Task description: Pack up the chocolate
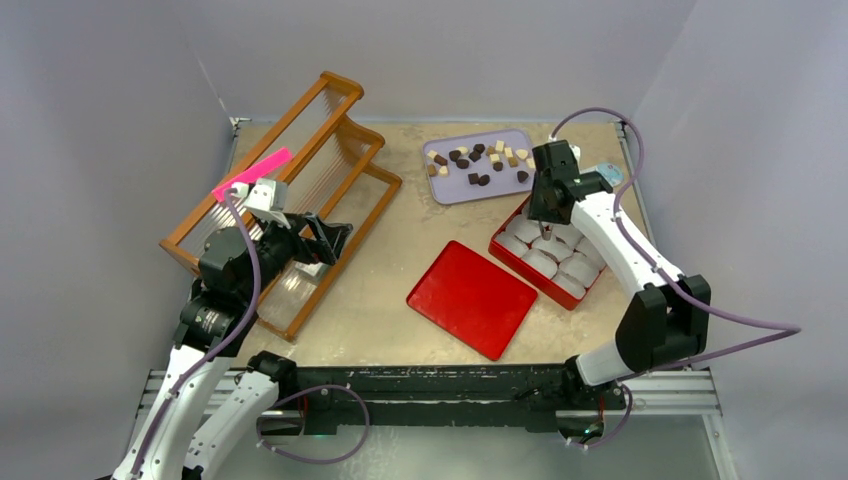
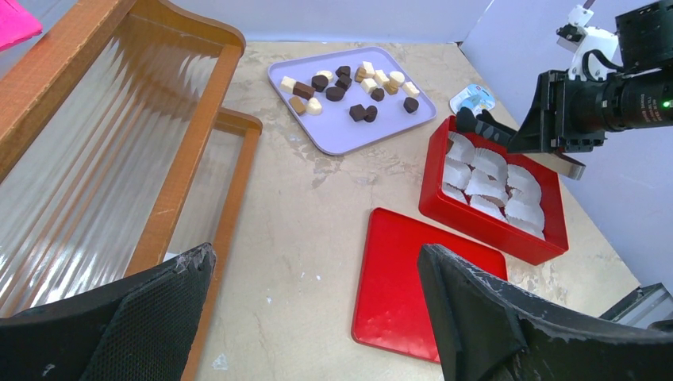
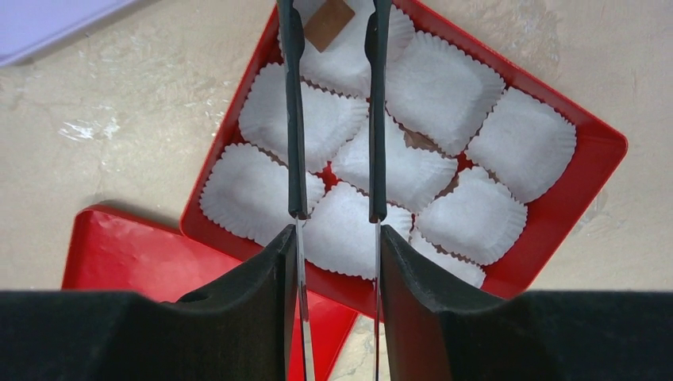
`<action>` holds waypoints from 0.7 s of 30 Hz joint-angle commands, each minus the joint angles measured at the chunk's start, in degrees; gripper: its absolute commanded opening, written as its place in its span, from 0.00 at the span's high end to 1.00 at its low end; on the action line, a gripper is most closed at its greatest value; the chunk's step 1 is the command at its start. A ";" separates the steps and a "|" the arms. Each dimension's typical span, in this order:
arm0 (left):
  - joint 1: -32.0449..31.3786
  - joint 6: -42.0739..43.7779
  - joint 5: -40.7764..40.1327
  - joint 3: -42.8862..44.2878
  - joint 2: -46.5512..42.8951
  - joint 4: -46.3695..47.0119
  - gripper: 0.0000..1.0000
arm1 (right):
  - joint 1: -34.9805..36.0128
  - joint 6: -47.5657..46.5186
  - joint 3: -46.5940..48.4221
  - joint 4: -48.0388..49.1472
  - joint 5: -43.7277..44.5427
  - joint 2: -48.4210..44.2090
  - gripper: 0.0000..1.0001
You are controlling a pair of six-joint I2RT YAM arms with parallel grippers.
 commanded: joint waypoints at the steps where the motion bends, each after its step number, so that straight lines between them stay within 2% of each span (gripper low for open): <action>1: -0.09 0.74 0.65 -0.55 -0.46 1.47 0.02 | -0.19 -1.15 4.55 0.92 -0.86 -2.18 0.59; 6: -0.09 0.74 0.41 -0.54 -0.64 1.47 0.02 | -0.17 -5.21 8.03 5.49 -5.71 0.34 0.59; 11: -0.09 0.74 0.47 -0.51 -0.82 1.43 0.02 | -0.17 -10.24 13.07 5.91 -7.87 5.18 0.59; 21: -0.08 0.58 1.17 -0.55 -1.00 1.51 0.02 | -0.67 -17.44 25.20 -1.97 -7.28 18.94 0.57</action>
